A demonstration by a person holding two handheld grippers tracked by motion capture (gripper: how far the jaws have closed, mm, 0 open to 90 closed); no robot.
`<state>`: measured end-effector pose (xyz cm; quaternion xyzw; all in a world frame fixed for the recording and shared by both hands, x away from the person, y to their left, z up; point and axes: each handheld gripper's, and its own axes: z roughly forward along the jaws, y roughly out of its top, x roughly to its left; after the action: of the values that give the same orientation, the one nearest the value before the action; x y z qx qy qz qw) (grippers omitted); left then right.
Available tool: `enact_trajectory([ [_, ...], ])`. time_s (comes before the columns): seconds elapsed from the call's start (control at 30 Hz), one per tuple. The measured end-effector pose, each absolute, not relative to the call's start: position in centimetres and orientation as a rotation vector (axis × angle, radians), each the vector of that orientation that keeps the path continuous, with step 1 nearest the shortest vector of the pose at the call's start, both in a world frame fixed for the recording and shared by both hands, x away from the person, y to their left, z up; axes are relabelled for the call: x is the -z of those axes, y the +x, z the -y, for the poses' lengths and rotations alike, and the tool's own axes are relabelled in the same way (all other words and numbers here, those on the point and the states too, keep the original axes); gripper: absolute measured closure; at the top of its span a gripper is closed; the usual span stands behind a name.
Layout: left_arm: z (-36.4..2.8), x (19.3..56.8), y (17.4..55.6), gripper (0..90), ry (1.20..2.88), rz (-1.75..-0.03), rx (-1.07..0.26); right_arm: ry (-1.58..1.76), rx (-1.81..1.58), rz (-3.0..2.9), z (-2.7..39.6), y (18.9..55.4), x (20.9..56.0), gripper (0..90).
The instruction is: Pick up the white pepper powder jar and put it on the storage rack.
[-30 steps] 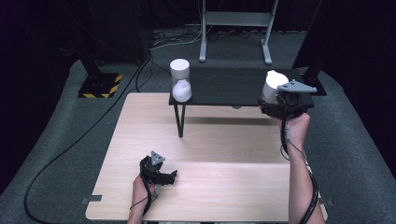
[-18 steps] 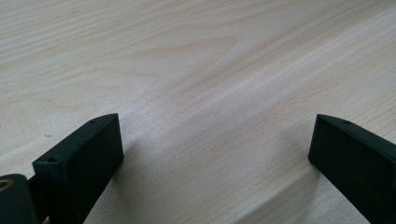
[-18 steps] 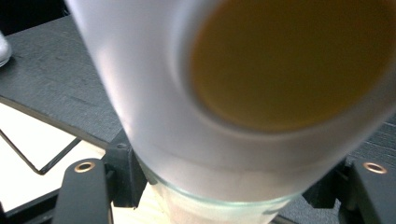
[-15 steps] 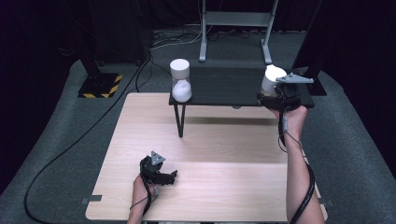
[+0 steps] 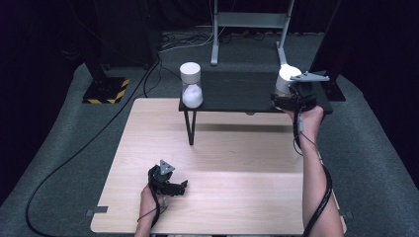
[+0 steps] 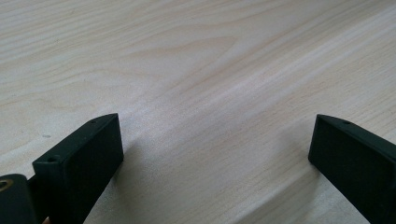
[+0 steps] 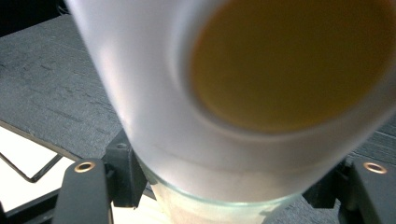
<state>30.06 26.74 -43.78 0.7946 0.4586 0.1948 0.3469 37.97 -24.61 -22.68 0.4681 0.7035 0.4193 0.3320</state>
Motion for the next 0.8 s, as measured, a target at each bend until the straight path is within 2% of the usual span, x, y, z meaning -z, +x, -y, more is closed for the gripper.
enact_trajectory([
  [0.8,-26.7,43.8,30.0,3.1,2.06,-1.19,-0.505,1.275,-1.072,-1.884,24.2,40.4,22.9,30.2],
])
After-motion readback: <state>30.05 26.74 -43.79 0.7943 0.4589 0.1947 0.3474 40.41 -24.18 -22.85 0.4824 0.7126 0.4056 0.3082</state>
